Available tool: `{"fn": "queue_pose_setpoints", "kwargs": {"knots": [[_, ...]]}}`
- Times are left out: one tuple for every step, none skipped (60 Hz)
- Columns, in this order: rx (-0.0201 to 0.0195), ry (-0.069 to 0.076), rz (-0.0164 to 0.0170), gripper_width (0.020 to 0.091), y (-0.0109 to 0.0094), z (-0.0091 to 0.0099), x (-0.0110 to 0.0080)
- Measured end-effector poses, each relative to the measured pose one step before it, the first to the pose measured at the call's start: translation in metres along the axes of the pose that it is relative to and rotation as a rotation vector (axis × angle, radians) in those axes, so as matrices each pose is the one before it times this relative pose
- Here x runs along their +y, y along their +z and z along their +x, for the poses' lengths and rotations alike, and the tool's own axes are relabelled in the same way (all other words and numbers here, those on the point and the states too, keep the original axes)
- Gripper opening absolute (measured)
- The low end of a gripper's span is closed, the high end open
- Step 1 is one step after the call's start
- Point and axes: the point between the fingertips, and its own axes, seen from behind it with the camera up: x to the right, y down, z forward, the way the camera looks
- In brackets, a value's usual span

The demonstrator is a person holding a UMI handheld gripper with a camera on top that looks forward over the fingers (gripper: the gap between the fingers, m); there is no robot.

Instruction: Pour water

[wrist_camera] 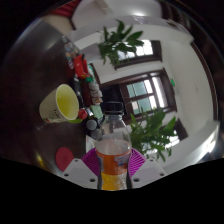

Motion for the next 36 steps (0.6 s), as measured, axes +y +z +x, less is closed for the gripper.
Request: {"fn": "queue_pose_setpoints", "kwargs": {"knots": [[0.00264,-0.0333,0.00199,0.0327,0.00268,-0.00012,-0.00427],[-0.00039,-0.0347,0.00072,0.0325,0.00298,-0.00082,-0.00364],[-0.00222,-0.0369,-0.00083,0.0330,0.00304,-0.00108,-0.00317],[-0.00256,-0.0356,-0.00259,0.0328,0.00258,-0.00077,-0.00272],[-0.00124,-0.0338,-0.00273,0.0326,0.00257,-0.00103,-0.00223],[-0.00218,-0.0341,0.00365,0.0326,0.00540,0.00017,0.00409],[-0.00224,-0.0353,-0.00297,0.0328,0.00147,-0.00046,-0.00266],[-0.00089,-0.0341,-0.00200,0.0326,0.00222,-0.00044,-0.00268],[-0.00032,-0.0350,-0.00321,0.0326,0.00225,-0.00064,-0.00152],[0.00070,-0.0340,-0.00256,0.0328,0.00162,-0.00038,-0.00145],[0.00189,-0.0329,-0.00098,0.0327,0.00183,0.00011,-0.00163],[0.00254,-0.0329,-0.00040,0.0327,0.00183,0.00004,-0.00158],[0.00158,-0.0322,-0.00028,0.0327,0.00203,-0.00044,-0.00176],[0.00073,-0.0316,0.00361,0.0324,0.00409,-0.00062,0.00250],[0.00230,-0.0296,-0.00073,0.0329,0.00018,-0.00019,-0.00217],[0.00316,-0.0284,-0.00022,0.0326,0.00117,0.00047,-0.00143],[0.00308,-0.0270,0.00116,0.0324,0.00143,-0.00012,-0.00154],[0.00182,-0.0273,-0.00060,0.0325,0.00142,-0.00021,-0.00123],[0.00151,-0.0273,-0.00149,0.0327,0.00141,-0.00026,-0.00099],[0.00215,-0.0263,-0.00158,0.0325,0.00076,0.00003,-0.00097],[0.00392,-0.0250,-0.00134,0.0331,0.00078,0.00048,-0.00113],[0.00434,-0.0231,0.00051,0.0329,0.00210,0.00032,-0.00046],[0.00377,-0.0230,-0.00310,0.0328,-0.00017,0.00041,-0.00071],[0.00453,-0.0215,-0.00193,0.0327,0.00089,0.00063,-0.00107],[0.00415,-0.0189,0.00017,0.0328,0.00036,0.00107,-0.00129],[0.00497,-0.0165,0.00073,0.0329,0.00090,0.00112,-0.00139],[0.00513,-0.0142,0.00025,0.0328,0.00055,0.00124,-0.00122],[0.00354,-0.0133,-0.00169,0.0330,0.00068,0.00098,-0.00063],[0.00189,-0.0116,-0.00263,0.0331,0.00043,0.00070,-0.00049],[0.00049,-0.0092,-0.00185,0.0331,0.00061,0.00029,-0.00067],[0.00196,-0.0055,-0.00072,0.0330,0.00096,0.00024,-0.00089],[0.00144,-0.0025,0.00271,0.0328,0.00099,0.00005,-0.00108],[0.00065,-0.0041,0.00095,0.0332,0.00070,-0.00014,-0.00119],[-0.00215,-0.0056,0.00335,0.0331,-0.00008,0.00015,-0.00172],[-0.00040,-0.0050,0.00292,0.0334,-0.00011,-0.00002,-0.00114],[-0.00025,-0.0028,0.00154,0.0332,0.00013,0.00004,-0.00044]]}}
